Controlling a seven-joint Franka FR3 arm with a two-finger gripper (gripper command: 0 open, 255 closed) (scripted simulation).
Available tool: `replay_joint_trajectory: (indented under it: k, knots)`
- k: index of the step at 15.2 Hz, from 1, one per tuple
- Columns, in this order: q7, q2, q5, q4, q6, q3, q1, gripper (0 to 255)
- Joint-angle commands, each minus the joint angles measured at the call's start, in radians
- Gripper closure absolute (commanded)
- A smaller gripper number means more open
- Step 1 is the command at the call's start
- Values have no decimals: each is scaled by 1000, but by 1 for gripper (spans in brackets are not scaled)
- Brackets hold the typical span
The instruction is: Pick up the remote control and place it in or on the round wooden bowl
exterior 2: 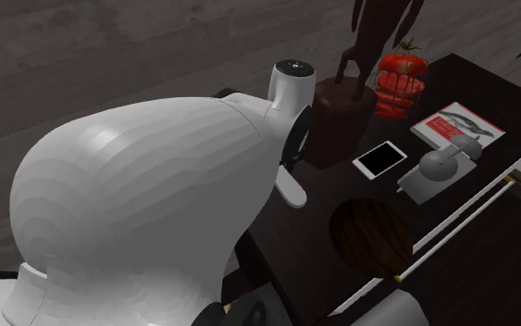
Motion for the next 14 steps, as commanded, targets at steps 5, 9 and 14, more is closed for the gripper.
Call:
replay_joint_trajectory:
  k: [5,9,14]
  knots:
    - [19,-38,-28,21,-56,-12,7,255]
    - [33,-65,-48,44,-102,-18,12,255]
    - [48,-95,-69,78,-161,-24,17,255]
